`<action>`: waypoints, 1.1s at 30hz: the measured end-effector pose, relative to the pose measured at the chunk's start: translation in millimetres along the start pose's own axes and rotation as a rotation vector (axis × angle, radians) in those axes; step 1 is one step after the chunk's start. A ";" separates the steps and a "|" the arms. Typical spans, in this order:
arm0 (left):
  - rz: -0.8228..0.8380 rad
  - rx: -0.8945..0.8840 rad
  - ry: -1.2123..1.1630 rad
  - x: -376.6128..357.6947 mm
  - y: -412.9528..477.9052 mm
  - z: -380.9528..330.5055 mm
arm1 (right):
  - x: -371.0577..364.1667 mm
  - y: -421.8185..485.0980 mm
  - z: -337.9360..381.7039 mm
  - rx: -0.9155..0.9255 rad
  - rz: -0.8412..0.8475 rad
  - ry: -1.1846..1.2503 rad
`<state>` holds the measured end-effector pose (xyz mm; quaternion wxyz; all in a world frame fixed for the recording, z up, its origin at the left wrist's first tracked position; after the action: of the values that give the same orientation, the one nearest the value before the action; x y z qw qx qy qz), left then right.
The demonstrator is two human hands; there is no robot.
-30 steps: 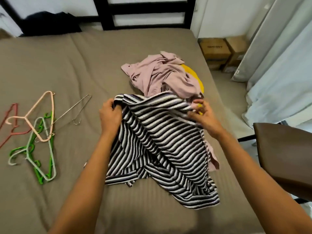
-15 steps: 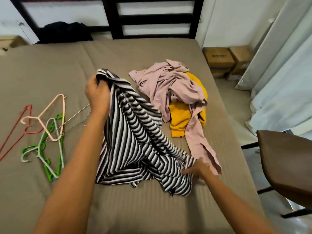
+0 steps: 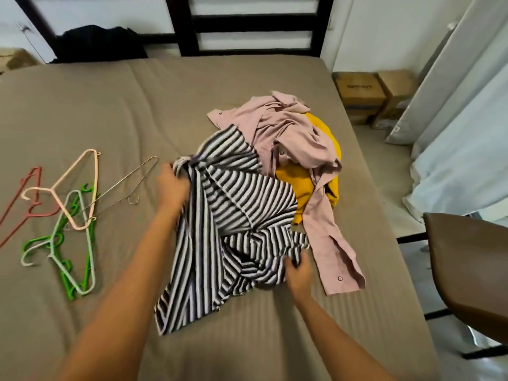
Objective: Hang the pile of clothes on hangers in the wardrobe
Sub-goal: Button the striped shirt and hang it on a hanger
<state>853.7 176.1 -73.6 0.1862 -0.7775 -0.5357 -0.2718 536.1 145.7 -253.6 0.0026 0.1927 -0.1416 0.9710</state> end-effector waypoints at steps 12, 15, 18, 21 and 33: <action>0.788 -1.047 0.234 -60.0 -103.9 -105.2 | 46.7 22.1 219.4 0.830 0.378 -0.052; 0.529 -1.075 -0.003 -26.5 -97.0 -134.2 | 62.8 19.5 238.6 0.631 0.550 0.028; 0.274 -1.142 -0.046 3.1 -97.4 -162.8 | 62.9 2.4 253.2 0.603 0.805 -0.344; -0.025 -0.942 -0.256 55.8 -85.4 -196.9 | 74.1 -3.0 259.0 0.481 0.875 -0.555; -0.174 -0.934 0.402 157.3 -64.5 -184.8 | 237.3 -23.7 353.3 0.791 -0.512 -0.085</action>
<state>795.9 206.9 168.9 -0.1048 -0.6628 -0.3736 -0.6404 449.8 59.1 154.8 0.1624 0.2471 0.2910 0.9099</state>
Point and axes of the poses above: each hand's wrist, its own y-axis towards the middle knuckle, its own x-axis out of the back of the hand, z = x × y, the point moved 5 cm from there along y, towards the middle knuckle, and after that the axes turned 10 degrees about -z, right-handed, at the moved point
